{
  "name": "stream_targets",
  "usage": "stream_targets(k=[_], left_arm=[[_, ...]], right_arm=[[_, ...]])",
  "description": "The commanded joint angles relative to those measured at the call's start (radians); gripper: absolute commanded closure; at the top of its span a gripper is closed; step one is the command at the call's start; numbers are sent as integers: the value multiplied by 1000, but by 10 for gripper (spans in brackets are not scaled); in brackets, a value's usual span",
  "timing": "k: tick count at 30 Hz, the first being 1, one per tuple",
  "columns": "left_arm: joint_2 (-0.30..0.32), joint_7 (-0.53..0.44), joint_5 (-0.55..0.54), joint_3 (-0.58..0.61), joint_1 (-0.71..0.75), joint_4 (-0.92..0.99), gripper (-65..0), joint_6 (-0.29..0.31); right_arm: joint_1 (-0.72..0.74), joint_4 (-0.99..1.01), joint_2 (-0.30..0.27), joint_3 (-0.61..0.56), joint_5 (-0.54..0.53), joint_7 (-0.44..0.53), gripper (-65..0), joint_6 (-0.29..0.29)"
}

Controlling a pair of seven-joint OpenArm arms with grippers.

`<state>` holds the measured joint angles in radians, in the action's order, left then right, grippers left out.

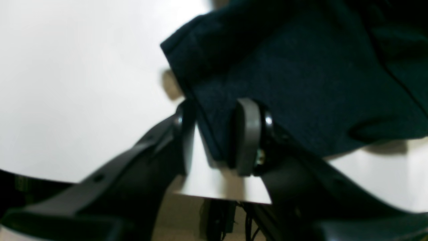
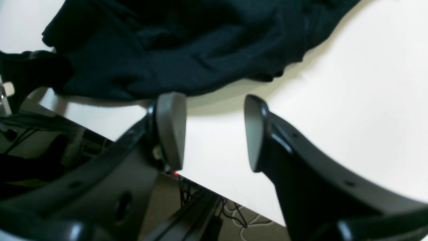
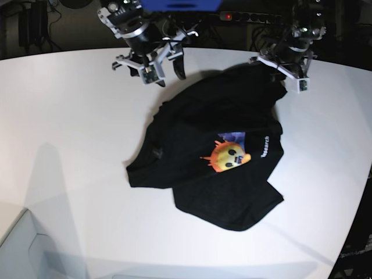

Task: Layout the t-shirt on the table in an organized manner, then fold the t-shirt properly
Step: 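Move both grippers down toward the black t-shirt's edges, then grasp the t-shirt edges with the left and right grippers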

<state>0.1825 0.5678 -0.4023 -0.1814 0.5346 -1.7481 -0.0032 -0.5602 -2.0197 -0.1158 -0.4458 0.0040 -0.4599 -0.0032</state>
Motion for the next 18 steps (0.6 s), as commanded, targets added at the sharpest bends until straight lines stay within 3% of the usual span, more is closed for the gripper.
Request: stream_targets(k=[1, 4, 6, 7, 8, 18], left_arm=[[1, 30, -4, 3, 11, 0, -200, -1], [-25, 30, -4, 3, 12, 3, -187, 1], [-39, 30, -4, 4, 9, 3, -94, 1], [-51, 30, -4, 20, 8, 3, -12, 1], [-54, 30, -4, 41, 8, 3, 0, 1], [-57, 27, 6, 411, -86, -68, -4, -4]], right_arm=[[-4, -16, -3, -3, 0, 23, -291, -2], [-4, -16, -3, 2, 0, 23, -291, -2], [-4, -16, -3, 5, 1, 23, -291, -2], [-1, -16, -5, 5, 1, 23, -291, -2], [2, -13, -5, 6, 1, 23, -291, -2], [30, -11, -5, 206, 1, 23, -290, -2]])
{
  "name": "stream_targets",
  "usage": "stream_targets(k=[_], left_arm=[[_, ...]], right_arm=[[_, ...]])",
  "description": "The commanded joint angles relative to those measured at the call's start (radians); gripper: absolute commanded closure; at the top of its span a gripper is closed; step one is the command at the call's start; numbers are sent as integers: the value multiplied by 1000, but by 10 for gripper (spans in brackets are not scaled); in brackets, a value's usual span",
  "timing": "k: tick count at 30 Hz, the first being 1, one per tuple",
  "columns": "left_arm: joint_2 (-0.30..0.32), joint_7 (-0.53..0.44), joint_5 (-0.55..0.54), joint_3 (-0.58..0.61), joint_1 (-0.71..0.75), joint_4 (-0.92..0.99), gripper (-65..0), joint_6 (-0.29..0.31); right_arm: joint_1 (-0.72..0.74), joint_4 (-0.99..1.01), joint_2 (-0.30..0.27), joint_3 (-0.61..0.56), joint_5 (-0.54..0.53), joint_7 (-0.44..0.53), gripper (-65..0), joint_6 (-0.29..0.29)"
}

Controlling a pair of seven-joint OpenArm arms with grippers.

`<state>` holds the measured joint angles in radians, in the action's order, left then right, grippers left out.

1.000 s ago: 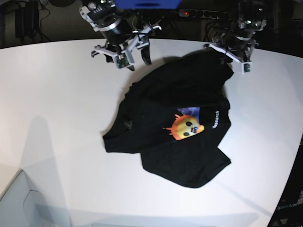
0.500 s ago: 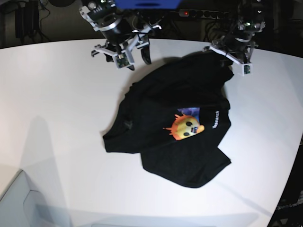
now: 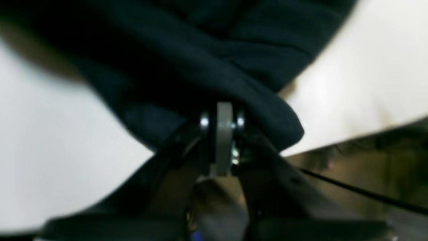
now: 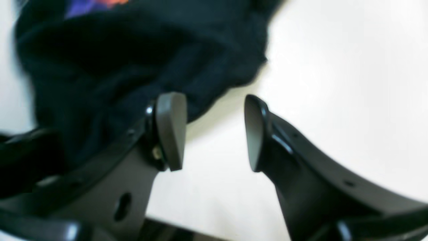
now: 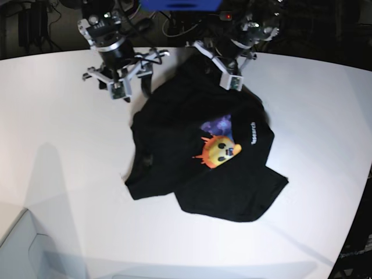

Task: Layout the t-shirt on the table in an organized manner, then fold the t-shirt properly
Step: 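Grasp the t-shirt edges with the left and right grippers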

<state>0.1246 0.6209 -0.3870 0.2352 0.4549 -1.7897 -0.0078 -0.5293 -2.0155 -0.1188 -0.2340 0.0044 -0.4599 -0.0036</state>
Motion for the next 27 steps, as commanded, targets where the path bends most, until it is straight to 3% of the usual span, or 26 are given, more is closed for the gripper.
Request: stream_targets(k=[1, 5, 8, 12, 14, 17, 21, 24, 27], left_arm=[[0, -23, -10, 28, -25, -37, -4, 1], [8, -17, -7, 134, -95, -71, -6, -2], [34, 27, -25, 151, -133, -81, -9, -4], [50, 106, -63, 146, -173, -98, -37, -1], [63, 146, -92, 148, -179, -123, -126, -4], [73, 158, -137, 146, -187, -157, -313, 2], [85, 156, -154, 111, -184, -200, -519, -4], [88, 156, -155, 0, -179, -207, -617, -4], [76, 156, -155, -153, -186, -198, -650, -4]], right_arm=[[1, -17, -2, 18, 1, 23, -290, -2], [27, -17, -2, 115, 1, 22, -291, -2], [44, -17, -2, 166, 1, 19, -291, -3], [91, -18, -2, 181, 1, -56, -292, -5], [110, -18, -2, 181, 1, -104, -292, -5], [128, -17, -2, 180, -2, -119, -292, -5], [145, -17, 3, 180, -2, -124, -292, -71], [145, -17, 3, 181, -2, -125, -292, -114], [140, -17, 6, 180, -2, -125, -292, -151]])
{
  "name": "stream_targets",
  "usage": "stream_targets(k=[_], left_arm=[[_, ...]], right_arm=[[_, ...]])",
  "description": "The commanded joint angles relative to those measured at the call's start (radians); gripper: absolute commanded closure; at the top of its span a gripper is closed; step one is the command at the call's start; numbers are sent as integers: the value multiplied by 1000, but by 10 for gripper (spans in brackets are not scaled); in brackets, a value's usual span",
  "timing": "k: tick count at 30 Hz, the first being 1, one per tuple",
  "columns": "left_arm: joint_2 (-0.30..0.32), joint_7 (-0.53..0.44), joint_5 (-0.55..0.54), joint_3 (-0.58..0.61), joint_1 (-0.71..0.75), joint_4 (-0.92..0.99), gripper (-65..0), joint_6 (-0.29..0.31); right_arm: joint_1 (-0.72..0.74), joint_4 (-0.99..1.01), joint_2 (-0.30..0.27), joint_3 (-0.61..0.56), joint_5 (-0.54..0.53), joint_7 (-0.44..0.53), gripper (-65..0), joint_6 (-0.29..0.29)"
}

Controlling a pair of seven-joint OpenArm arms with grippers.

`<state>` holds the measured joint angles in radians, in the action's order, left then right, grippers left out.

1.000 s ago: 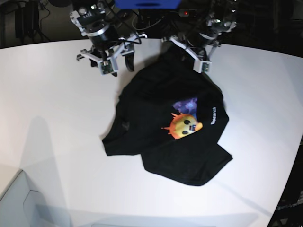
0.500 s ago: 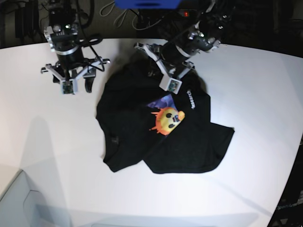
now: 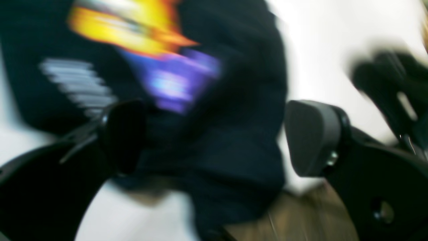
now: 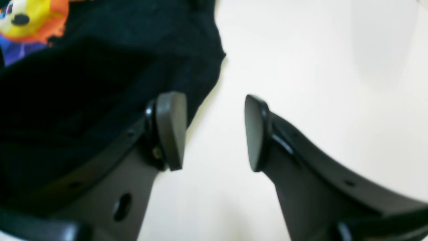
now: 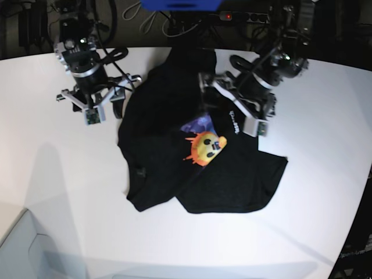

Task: Layout the t-shirt on the table in an organized manner, then fold the t-shirt properly
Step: 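Grasp the t-shirt edges with the left and right grippers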

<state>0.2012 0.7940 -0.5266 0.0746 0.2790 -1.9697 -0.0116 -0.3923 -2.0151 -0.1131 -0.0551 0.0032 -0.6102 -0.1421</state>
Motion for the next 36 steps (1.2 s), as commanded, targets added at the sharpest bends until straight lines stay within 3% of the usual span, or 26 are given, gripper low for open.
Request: stream_targets(k=[1, 5, 8, 13, 16, 20, 25, 29, 34, 36], left_arm=[[-12, -12, -16, -45, -11, -18, -650, 0], [-50, -6, -3, -230, -80, 11, -650, 0], [-72, -6, -3, -336, -171, 165, -650, 0], [-53, -17, -3, -416, -321, 464, -650, 6], [-35, -18, -3, -419, -404, 614, -650, 8], [-32, -112, -2, -413, -488, 777, -650, 8], [-3, -203, 10, -270, -542, 918, -650, 8], [-1, -258, 20, -195, -547, 973, -650, 8], [-4, -256, 15, -195, -538, 975, -650, 11], [-4, -255, 15, -193, -535, 976, -598, 11]], right_arm=[[3, -16, 0, -2, -2, 25, -292, -23], [2, -16, -6, -61, -2, 25, -292, -77], [-9, -16, -6, -88, 1, 25, -292, -113], [-29, -14, -6, -116, 1, 25, -291, -118], [-33, -14, -6, -116, 1, 25, -291, -118], [-33, -14, -6, -113, 2, 25, -291, -118], [-41, -14, -6, -110, 2, 25, -291, -118], [-41, -14, -7, -110, 2, 25, -291, -118], [-38, -14, -7, -110, 4, 25, -290, -118], [-38, -14, -7, -110, 4, 25, -290, -118]])
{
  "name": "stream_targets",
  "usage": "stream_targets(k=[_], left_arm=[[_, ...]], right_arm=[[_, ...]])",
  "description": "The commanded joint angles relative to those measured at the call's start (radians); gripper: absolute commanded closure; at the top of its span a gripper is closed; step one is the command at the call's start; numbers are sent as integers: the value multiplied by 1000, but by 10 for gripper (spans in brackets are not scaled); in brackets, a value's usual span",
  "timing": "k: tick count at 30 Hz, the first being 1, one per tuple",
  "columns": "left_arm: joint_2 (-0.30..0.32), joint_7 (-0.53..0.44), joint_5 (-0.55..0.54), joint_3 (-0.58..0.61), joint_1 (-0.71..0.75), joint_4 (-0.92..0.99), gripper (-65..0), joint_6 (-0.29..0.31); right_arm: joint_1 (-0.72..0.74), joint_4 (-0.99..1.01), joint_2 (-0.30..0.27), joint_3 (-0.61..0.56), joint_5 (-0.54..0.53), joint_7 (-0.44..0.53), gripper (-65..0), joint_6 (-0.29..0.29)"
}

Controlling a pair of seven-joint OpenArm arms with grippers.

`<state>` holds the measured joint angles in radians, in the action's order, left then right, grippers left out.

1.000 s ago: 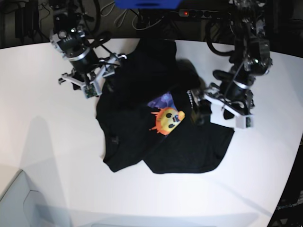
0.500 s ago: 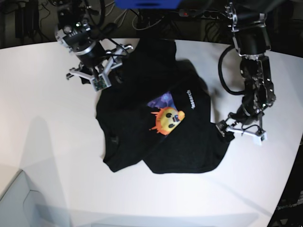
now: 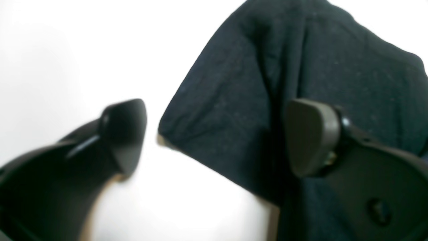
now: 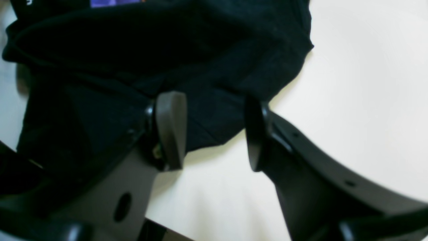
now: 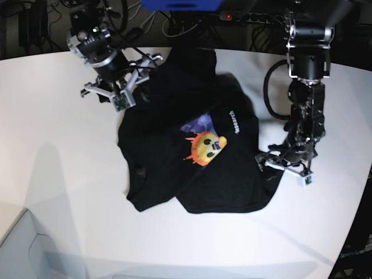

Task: Layout the t-shirt on the table in an organized manner, then fold the t-shirt properly
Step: 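Grasp the t-shirt edges with the left and right grippers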

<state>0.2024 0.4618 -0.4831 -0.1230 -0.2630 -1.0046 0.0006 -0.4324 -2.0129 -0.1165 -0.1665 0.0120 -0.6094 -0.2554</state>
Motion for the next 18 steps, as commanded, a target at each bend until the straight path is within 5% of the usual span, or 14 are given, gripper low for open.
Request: stream_targets(k=[1, 8, 18], left_arm=[[-5, 78, -29, 4, 18, 11, -554, -1], [-2, 78, -29, -4, 24, 14, 0, -3], [19, 81, -32, -30, 24, -92, -3, -6]], right_arm=[[4, -16, -4, 2, -5, 24, -290, -5], [5, -16, -4, 3, -5, 24, -289, -5], [2, -15, -4, -11, -7, 24, -291, -9]])
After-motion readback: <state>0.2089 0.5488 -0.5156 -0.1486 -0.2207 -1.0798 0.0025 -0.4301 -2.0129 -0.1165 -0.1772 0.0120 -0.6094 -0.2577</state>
